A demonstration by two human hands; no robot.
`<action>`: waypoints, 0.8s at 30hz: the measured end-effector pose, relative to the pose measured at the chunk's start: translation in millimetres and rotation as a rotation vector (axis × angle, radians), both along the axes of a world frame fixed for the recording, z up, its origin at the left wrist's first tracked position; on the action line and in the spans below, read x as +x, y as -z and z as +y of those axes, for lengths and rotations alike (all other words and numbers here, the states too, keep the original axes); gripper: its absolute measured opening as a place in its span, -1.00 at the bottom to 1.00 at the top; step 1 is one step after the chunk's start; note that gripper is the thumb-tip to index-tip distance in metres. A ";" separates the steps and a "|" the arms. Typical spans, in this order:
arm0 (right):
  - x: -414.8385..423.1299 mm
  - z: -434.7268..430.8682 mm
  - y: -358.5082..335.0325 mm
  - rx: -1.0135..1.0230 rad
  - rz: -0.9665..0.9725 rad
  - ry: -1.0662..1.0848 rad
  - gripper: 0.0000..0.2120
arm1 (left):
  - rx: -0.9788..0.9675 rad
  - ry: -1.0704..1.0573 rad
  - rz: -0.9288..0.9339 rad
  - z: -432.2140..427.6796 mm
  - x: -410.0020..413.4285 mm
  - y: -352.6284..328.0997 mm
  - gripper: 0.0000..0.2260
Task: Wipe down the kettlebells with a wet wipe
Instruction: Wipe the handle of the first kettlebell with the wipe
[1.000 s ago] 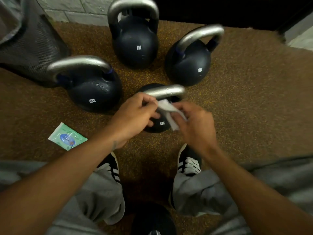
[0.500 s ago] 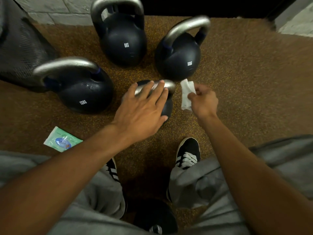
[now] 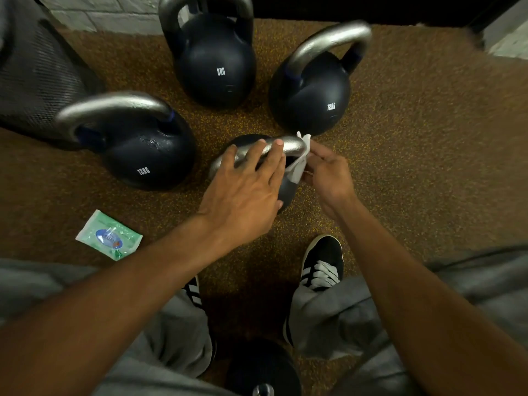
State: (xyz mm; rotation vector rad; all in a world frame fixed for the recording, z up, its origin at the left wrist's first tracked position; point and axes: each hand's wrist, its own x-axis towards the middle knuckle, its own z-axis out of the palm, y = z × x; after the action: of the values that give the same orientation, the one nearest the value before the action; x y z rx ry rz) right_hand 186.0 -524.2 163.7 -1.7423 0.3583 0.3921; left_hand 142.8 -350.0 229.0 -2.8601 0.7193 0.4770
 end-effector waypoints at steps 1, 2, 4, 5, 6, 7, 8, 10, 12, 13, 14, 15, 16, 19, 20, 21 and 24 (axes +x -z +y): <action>1.6 1.1 -2.5 0.013 -0.014 0.018 -0.64 | 0.004 0.001 0.002 0.1 0.3 -0.2 -0.30; 3.0 2.4 -4.3 0.001 -0.049 0.026 -0.65 | 0.003 0.002 0.003 0.3 0.4 -0.7 -0.30; 5.8 3.8 -5.4 -0.098 -0.132 0.014 -0.65 | 0.000 0.004 0.003 1.0 0.8 -1.5 -0.30; 6.4 4.3 -6.3 -0.138 -0.156 -0.008 -0.65 | 0.002 0.004 0.005 1.3 0.7 -1.6 -0.30; 6.7 4.0 -6.9 -0.161 -0.172 -0.037 -0.64 | 0.003 0.004 0.008 1.5 0.7 -1.6 -0.30; 7.7 3.2 -8.4 -0.176 -0.170 -0.069 -0.62 | 0.004 0.004 0.011 1.7 0.7 -1.3 -0.30; 9.5 2.3 -7.2 -0.170 -0.155 -0.097 -0.60 | 0.005 0.004 0.013 1.8 0.8 -1.5 -0.30; 15.2 -0.1 -2.0 -0.127 -0.091 -0.121 -0.62 | 0.003 0.003 0.017 2.0 1.1 -2.1 -0.30; 22.7 -3.4 6.4 -0.085 -0.028 -0.102 -0.65 | 0.003 0.005 0.021 2.2 1.2 -2.4 -0.30; 24.9 -3.5 7.9 -0.115 -0.027 -0.102 -0.65 | 0.002 0.005 0.022 2.4 1.0 -2.5 -0.30; 24.4 -2.0 6.5 -0.170 -0.060 -0.114 -0.65 | 0.004 0.006 0.023 2.5 0.6 -2.4 -0.30; 21.0 0.1 2.9 -0.232 -0.119 -0.126 -0.64 | 0.004 0.008 0.021 2.9 0.3 -2.2 -0.30; 18.3 0.1 4.4 -0.264 -0.182 -0.131 -0.62 | -0.001 0.008 0.016 3.3 0.3 -1.8 -0.30; 13.9 0.9 8.4 -0.301 -0.203 -0.172 -0.62 | -0.011 0.003 0.011 2.8 0.8 -1.0 -0.30; 15.5 -0.1 13.7 -0.293 -0.190 -0.186 -0.64 | -0.006 0.002 0.016 2.1 1.2 -1.3 -0.30; 16.6 -1.2 14.9 -0.292 -0.181 -0.193 -0.65 | 0.002 0.001 0.023 1.7 1.5 -1.7 -0.30; 14.5 -0.3 14.2 -0.399 -0.252 -0.163 -0.63 | 0.006 0.004 0.028 0.9 1.6 -2.4 -0.30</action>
State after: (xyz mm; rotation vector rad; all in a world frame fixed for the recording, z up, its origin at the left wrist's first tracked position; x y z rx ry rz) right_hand 200.5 -524.5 149.5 -2.1923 0.1152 0.2207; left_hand 144.4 -349.1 231.4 -2.8515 0.7273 0.5182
